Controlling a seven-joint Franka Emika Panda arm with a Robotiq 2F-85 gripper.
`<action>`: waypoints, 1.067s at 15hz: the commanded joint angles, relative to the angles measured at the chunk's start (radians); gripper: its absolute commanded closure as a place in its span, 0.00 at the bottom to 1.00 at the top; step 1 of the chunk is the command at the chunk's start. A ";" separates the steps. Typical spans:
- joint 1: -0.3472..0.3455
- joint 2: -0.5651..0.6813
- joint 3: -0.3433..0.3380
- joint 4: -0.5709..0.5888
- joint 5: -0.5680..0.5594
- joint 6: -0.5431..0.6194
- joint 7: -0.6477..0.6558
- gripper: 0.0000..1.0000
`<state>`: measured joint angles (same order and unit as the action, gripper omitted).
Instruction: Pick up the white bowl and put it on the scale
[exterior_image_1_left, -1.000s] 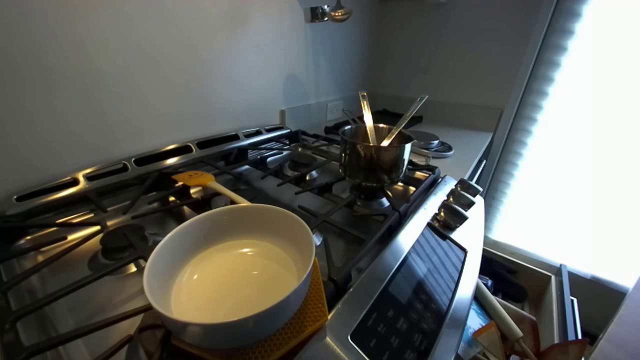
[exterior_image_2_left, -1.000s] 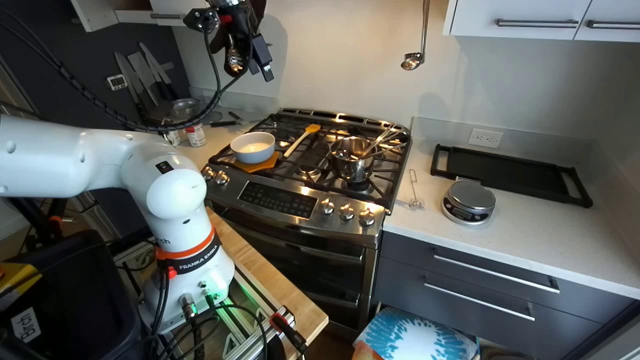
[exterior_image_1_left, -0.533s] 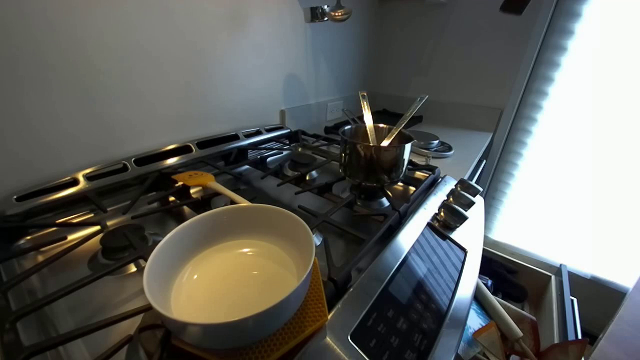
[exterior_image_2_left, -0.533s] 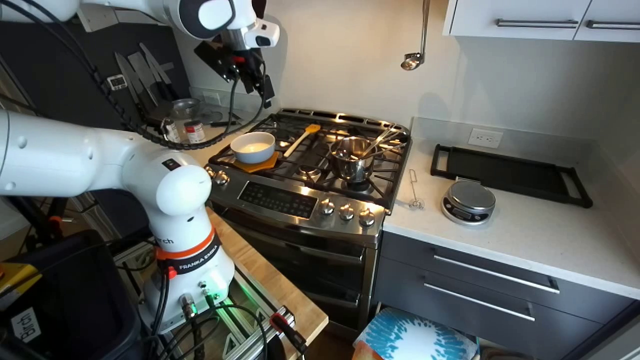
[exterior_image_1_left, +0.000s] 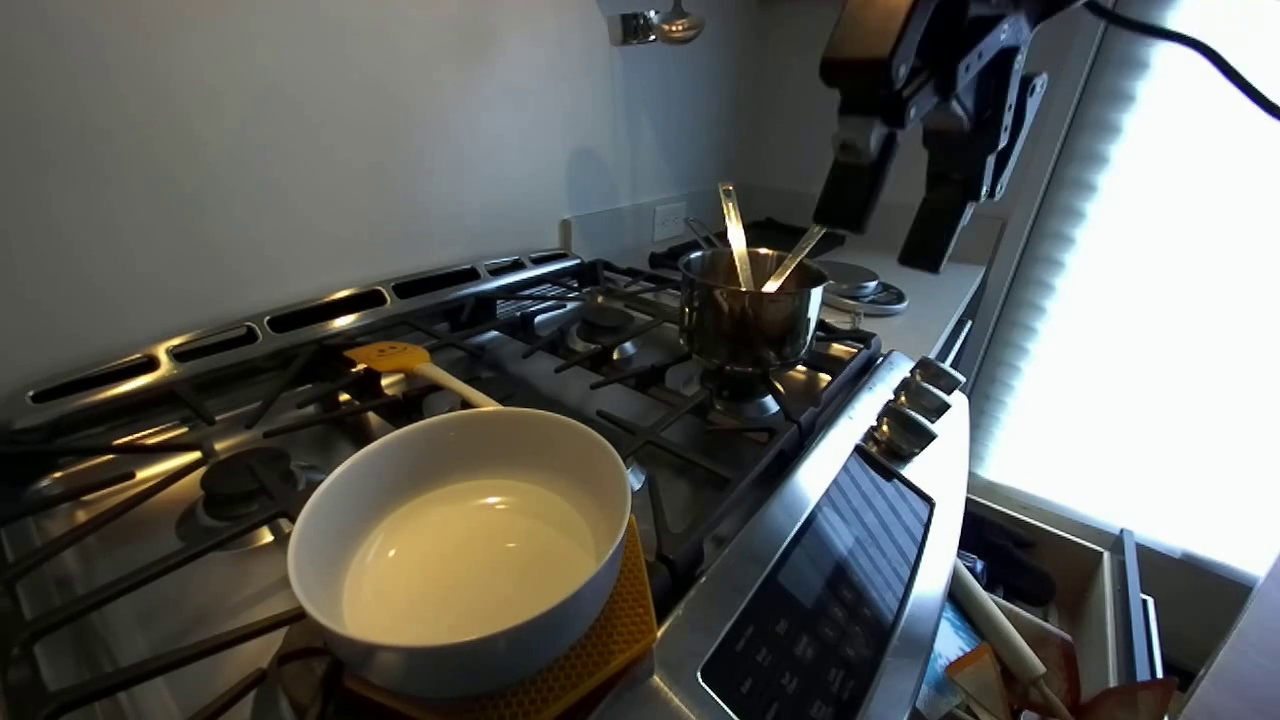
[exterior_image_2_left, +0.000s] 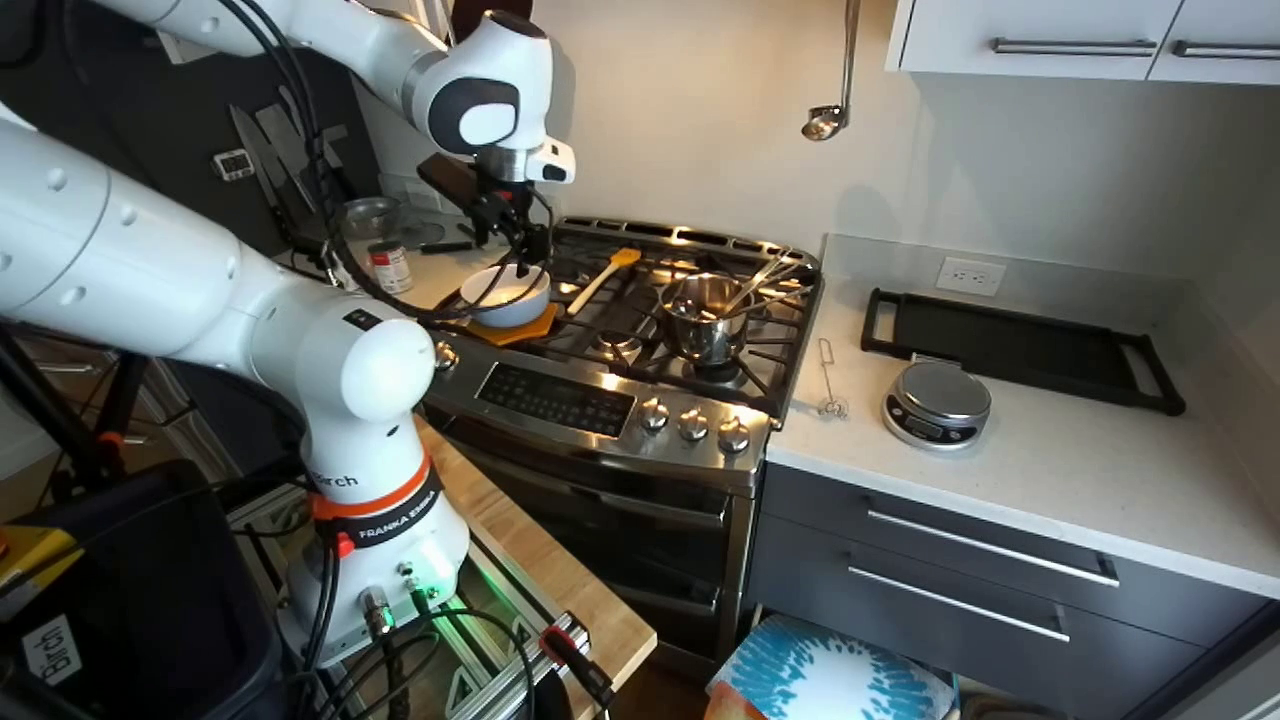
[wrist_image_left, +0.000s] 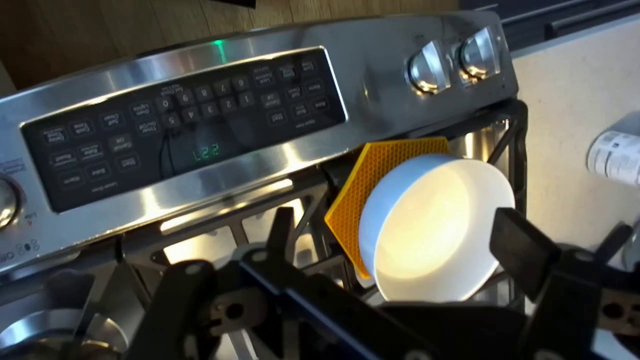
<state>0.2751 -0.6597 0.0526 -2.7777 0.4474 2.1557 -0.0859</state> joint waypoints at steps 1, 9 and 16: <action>-0.003 0.026 0.006 0.005 0.004 -0.005 -0.008 0.00; 0.091 0.297 0.083 0.058 0.072 0.174 -0.064 0.00; 0.078 0.458 0.141 0.095 0.046 0.305 -0.044 0.00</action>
<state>0.3644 -0.1989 0.1826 -2.6833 0.4914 2.4643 -0.1288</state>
